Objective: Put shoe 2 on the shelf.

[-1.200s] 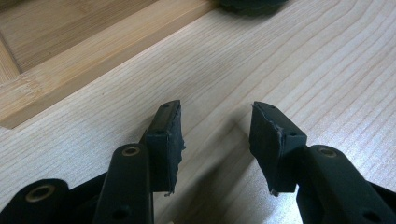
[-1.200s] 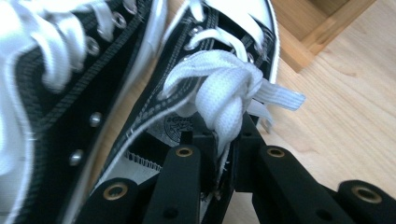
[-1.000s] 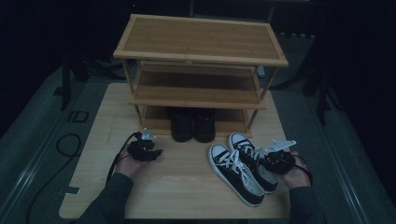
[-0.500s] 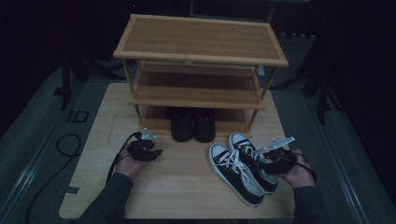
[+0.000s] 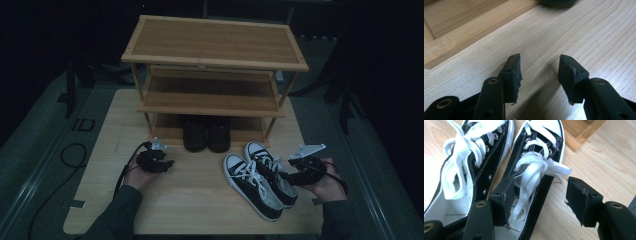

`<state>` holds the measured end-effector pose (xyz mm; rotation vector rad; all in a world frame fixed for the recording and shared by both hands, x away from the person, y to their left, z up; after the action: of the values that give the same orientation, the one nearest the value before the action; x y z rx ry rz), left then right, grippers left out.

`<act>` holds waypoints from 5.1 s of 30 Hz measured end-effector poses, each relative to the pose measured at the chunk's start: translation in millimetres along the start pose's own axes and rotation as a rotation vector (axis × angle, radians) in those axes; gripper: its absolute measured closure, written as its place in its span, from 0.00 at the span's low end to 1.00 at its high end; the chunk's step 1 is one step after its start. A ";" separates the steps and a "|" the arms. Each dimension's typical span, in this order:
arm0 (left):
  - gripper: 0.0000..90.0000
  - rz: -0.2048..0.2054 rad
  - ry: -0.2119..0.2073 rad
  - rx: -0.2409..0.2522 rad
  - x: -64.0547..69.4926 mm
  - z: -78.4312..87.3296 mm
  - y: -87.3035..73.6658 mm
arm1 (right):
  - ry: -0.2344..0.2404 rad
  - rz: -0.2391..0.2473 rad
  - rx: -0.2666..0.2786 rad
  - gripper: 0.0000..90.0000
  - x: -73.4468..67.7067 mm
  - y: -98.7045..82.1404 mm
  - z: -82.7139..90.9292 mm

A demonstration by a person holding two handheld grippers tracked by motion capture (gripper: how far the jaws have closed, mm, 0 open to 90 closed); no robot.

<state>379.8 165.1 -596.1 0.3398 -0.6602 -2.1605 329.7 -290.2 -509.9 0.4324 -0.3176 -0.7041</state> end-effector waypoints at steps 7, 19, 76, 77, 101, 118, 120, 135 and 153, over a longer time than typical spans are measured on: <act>0.59 -0.001 0.000 -0.001 0.2 0.0 0.0 | 0.009 -0.012 0.013 0.41 -1.0 1.1 7.2; 0.58 -0.002 0.000 0.000 0.6 -0.1 0.0 | 0.042 0.011 0.034 0.45 -13.7 0.6 13.9; 0.58 0.000 -0.004 0.004 0.7 -0.3 0.0 | 0.064 -0.042 -0.075 0.92 -51.9 9.1 -52.1; 0.58 0.001 -0.005 0.004 0.6 -0.3 0.0 | 0.070 -0.049 -0.067 0.93 -51.2 8.3 -51.4; 0.58 -0.002 -0.004 0.003 0.2 -0.2 -0.1 | 0.066 0.005 -0.024 0.94 -36.6 15.4 -33.3; 0.58 -0.006 -0.003 -0.001 0.2 -0.1 -0.1 | 0.101 0.064 0.001 0.94 -31.9 33.3 -15.7; 0.58 -0.006 -0.004 0.000 0.1 0.0 -0.2 | 0.101 0.073 0.008 0.94 -31.9 35.9 -12.7; 0.58 -0.006 -0.003 -0.001 0.2 -0.1 -0.1 | 0.135 0.148 0.015 0.93 -27.8 53.3 -0.2; 0.58 -0.007 -0.003 -0.002 0.2 0.0 -0.2 | 0.187 0.287 0.040 0.93 -23.1 75.2 25.7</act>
<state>379.6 165.1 -596.2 0.3385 -0.6592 -2.1688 343.7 -230.3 -454.5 0.4753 -0.2115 -0.3742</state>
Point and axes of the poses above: each handheld gripper's, and its own axes: z roughly backward along the jaws, y roughly out of its top, x roughly to its right, the point moved 4 cm from there along -z, roughly forward along the jaws, and after that the axes turned 6 degrees about -x, right-handed, at the moved point
